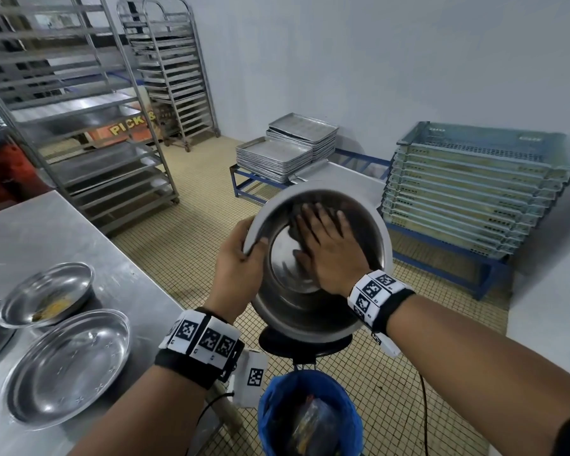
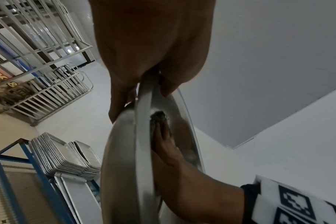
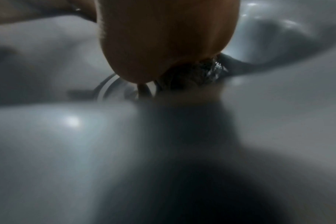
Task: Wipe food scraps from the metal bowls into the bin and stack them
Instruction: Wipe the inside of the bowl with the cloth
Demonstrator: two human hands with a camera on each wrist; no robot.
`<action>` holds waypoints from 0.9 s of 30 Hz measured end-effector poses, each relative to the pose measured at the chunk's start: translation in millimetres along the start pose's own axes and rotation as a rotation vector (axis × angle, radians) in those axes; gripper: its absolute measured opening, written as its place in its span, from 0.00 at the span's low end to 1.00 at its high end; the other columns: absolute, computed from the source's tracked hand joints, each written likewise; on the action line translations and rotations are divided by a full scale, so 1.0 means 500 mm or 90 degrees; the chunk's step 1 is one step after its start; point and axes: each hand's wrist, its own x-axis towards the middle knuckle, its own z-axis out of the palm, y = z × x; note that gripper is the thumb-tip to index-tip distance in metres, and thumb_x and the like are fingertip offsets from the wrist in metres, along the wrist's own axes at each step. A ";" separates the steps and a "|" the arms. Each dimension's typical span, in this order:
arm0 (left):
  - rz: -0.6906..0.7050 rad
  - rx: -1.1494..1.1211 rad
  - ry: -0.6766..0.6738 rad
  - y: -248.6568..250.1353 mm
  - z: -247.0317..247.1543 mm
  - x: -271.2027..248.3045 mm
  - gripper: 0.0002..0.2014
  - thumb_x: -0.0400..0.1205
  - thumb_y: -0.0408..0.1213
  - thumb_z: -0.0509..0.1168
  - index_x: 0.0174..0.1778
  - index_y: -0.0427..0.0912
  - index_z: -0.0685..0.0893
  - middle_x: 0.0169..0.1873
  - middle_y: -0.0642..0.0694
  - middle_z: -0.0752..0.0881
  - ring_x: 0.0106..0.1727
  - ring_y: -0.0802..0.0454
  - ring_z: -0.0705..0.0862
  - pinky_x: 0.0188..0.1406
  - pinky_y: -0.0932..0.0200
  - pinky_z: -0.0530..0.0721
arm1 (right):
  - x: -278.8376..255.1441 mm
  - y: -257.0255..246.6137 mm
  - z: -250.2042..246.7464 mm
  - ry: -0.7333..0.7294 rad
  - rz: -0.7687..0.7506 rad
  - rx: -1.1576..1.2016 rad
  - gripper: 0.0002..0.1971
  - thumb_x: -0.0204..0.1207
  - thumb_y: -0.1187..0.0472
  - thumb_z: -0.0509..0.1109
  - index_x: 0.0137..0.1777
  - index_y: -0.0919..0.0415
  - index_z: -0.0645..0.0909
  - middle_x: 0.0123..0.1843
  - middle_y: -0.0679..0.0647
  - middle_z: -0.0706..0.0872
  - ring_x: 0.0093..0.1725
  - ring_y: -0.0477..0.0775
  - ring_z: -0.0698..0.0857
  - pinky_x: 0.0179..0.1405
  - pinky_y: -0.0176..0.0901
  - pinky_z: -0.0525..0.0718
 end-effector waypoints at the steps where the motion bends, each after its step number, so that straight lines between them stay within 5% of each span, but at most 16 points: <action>1: -0.012 -0.005 0.010 -0.002 -0.004 0.001 0.20 0.88 0.29 0.66 0.60 0.64 0.87 0.51 0.50 0.92 0.53 0.44 0.92 0.57 0.34 0.91 | -0.002 0.006 0.001 -0.002 0.029 -0.006 0.34 0.89 0.42 0.47 0.90 0.59 0.57 0.91 0.58 0.57 0.90 0.61 0.53 0.88 0.63 0.45; 3: -0.028 -0.016 0.035 -0.005 -0.011 0.003 0.20 0.88 0.29 0.66 0.57 0.67 0.87 0.50 0.49 0.92 0.52 0.42 0.92 0.56 0.33 0.91 | -0.011 0.019 0.012 -0.017 0.065 -0.025 0.35 0.87 0.43 0.45 0.89 0.62 0.58 0.91 0.59 0.57 0.90 0.61 0.54 0.88 0.58 0.40; 7: -0.005 -0.013 0.072 -0.004 -0.023 0.020 0.18 0.87 0.27 0.65 0.58 0.59 0.87 0.48 0.47 0.92 0.51 0.41 0.90 0.50 0.47 0.90 | -0.034 0.027 0.029 -0.158 0.061 -0.111 0.34 0.86 0.51 0.33 0.90 0.64 0.41 0.90 0.60 0.36 0.90 0.62 0.35 0.85 0.60 0.27; 9: -0.003 0.002 0.083 -0.005 -0.030 0.033 0.17 0.87 0.27 0.64 0.61 0.55 0.88 0.47 0.49 0.92 0.50 0.43 0.90 0.46 0.52 0.89 | -0.039 0.020 0.022 -0.217 0.039 -0.105 0.33 0.90 0.50 0.40 0.90 0.63 0.40 0.91 0.61 0.38 0.90 0.63 0.35 0.87 0.62 0.31; 12: -0.008 0.016 0.090 -0.007 -0.038 0.048 0.17 0.86 0.28 0.64 0.63 0.52 0.88 0.48 0.50 0.92 0.51 0.45 0.90 0.51 0.45 0.89 | -0.047 0.012 0.020 -0.231 -0.021 -0.053 0.32 0.91 0.51 0.50 0.90 0.63 0.47 0.91 0.62 0.49 0.91 0.64 0.44 0.88 0.59 0.36; 18: -0.050 0.019 0.065 -0.013 -0.031 0.042 0.17 0.86 0.32 0.65 0.59 0.63 0.87 0.48 0.53 0.93 0.51 0.45 0.92 0.56 0.32 0.92 | -0.016 0.010 -0.002 -0.077 0.078 0.098 0.31 0.91 0.61 0.52 0.90 0.67 0.46 0.91 0.64 0.49 0.91 0.62 0.47 0.87 0.49 0.35; 22: -0.046 -0.002 0.004 -0.025 -0.012 0.016 0.13 0.85 0.40 0.68 0.62 0.61 0.87 0.50 0.48 0.93 0.50 0.40 0.93 0.53 0.27 0.90 | 0.019 -0.035 -0.025 0.112 0.068 0.259 0.30 0.89 0.54 0.46 0.89 0.67 0.55 0.90 0.64 0.53 0.90 0.61 0.48 0.88 0.51 0.45; 27: -0.064 -0.023 -0.007 -0.043 -0.005 -0.001 0.18 0.88 0.33 0.67 0.60 0.66 0.88 0.52 0.44 0.93 0.51 0.36 0.93 0.54 0.25 0.90 | 0.022 -0.068 -0.003 0.062 0.020 0.209 0.32 0.90 0.47 0.41 0.90 0.57 0.39 0.92 0.55 0.38 0.90 0.58 0.36 0.89 0.59 0.45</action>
